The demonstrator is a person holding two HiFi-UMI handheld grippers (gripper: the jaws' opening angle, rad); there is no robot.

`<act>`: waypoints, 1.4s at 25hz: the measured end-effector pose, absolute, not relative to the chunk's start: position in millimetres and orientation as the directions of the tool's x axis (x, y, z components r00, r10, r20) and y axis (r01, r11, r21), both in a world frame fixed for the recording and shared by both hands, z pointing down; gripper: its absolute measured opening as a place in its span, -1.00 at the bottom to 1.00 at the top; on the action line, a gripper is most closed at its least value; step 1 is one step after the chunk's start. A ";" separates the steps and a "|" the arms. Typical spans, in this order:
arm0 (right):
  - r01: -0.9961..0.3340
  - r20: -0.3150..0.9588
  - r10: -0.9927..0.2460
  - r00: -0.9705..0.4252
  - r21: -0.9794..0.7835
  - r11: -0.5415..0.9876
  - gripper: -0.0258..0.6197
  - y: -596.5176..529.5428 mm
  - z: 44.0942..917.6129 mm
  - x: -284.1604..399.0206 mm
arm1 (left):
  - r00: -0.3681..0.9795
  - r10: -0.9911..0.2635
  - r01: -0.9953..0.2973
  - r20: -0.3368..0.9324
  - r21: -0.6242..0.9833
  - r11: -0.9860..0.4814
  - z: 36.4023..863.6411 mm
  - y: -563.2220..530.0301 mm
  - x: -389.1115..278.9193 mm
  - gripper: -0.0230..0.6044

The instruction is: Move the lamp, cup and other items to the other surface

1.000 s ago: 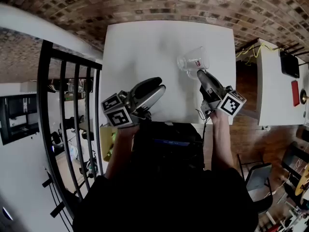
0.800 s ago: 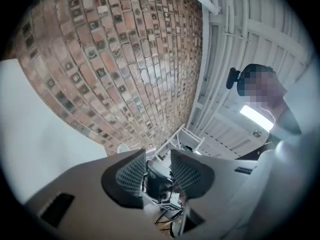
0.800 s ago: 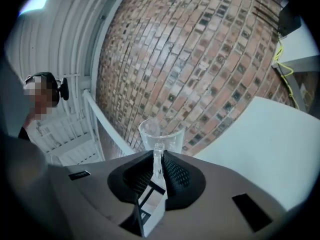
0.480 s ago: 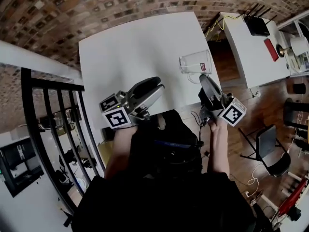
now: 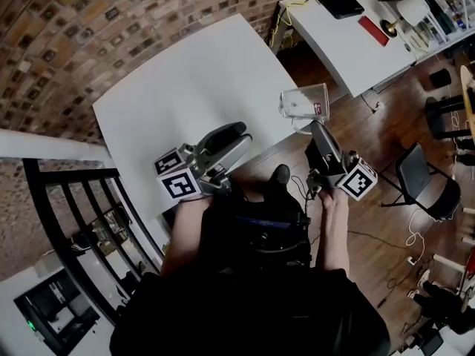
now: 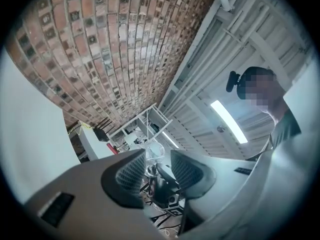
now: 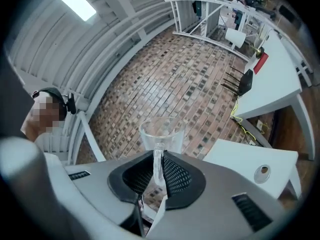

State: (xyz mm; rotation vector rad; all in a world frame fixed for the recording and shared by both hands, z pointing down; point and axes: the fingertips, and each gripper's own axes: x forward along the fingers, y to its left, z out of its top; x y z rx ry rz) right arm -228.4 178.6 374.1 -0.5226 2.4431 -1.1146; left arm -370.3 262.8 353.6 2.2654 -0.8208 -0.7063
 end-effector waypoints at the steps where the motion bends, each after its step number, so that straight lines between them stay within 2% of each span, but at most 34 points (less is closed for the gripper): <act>1: -0.175 -0.210 -0.502 -0.839 -0.770 0.613 -0.72 178.2 371.1 -217.8 | 0.676 -0.686 -0.358 -0.269 0.694 -0.625 351.0 259.9 -361.5 -0.44; 11: -0.219 -0.243 -0.591 -0.769 -0.769 0.601 -0.72 157.8 363.2 -110.3 | 0.760 -0.595 -0.287 -0.261 0.686 -0.668 344.3 221.7 -258.6 -0.44; 35: -0.228 -0.294 -0.698 -0.653 -0.803 0.551 -0.72 71.6 384.7 142.8 | 0.868 -0.467 -0.243 -0.168 0.677 -0.695 345.5 116.9 -2.3 -0.44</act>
